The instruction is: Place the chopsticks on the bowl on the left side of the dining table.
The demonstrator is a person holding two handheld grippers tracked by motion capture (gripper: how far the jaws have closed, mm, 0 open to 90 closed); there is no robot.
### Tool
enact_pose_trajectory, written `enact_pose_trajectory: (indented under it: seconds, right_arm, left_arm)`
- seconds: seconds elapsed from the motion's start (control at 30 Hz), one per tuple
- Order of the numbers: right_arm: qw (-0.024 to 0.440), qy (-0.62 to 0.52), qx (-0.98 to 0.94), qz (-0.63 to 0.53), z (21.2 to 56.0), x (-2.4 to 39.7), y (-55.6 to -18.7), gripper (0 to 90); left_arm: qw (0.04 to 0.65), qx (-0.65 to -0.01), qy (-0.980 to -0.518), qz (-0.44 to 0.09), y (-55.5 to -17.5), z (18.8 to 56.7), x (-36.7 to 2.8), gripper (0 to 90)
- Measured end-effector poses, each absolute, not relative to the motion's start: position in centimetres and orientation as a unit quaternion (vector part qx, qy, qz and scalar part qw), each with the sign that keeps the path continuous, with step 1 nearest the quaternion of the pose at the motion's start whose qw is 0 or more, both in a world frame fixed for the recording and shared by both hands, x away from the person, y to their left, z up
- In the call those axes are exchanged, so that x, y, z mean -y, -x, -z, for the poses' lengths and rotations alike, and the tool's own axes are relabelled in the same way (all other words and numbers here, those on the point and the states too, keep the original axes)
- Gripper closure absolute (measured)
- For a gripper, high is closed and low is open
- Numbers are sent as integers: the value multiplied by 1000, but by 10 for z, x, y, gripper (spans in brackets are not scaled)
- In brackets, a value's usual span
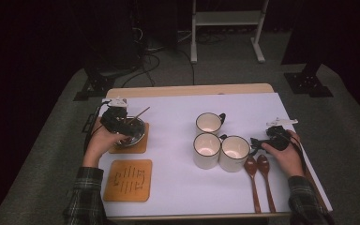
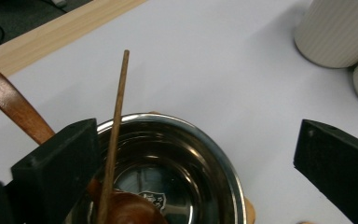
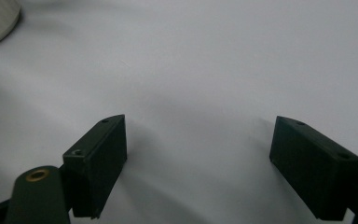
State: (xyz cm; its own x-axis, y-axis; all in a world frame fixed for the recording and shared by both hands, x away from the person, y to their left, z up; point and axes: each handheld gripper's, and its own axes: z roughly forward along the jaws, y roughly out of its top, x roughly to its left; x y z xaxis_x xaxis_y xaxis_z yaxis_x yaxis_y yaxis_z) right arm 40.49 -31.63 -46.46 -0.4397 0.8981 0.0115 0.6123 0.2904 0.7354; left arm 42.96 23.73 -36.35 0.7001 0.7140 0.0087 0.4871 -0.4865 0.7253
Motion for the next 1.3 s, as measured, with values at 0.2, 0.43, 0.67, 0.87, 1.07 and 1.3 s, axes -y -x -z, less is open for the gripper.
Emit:
enact_pose_trajectory:
  seconds: [0.2, 0.43, 0.67, 0.87, 1.07, 1.3]
  right_arm:
    - [208, -487, -776, -343, 465, 316, -405, 174]
    - [208, -487, -776, -343, 465, 316, -405, 174]
    - [208, -487, -776, -342, 465, 316, -405, 174]
    - [210, -486, -777, -341, 465, 315, -404, 174]
    - [211, -486, -777, -340, 465, 315, -404, 174]
    - [211, -486, -777, -340, 465, 315, -404, 174]
  left_arm:
    - [371, -345, -847, -163, -422, 360, -229, 0]
    - [369, -333, -853, -160, -412, 362, -216, 0]
    - [371, -322, -858, -149, -405, 365, -202, 0]
    - [373, -312, -863, -137, -397, 371, -188, 0]
    - [377, -302, -867, -125, -388, 376, -176, 0]
    - [379, -288, -872, -114, -378, 384, -162, 0]
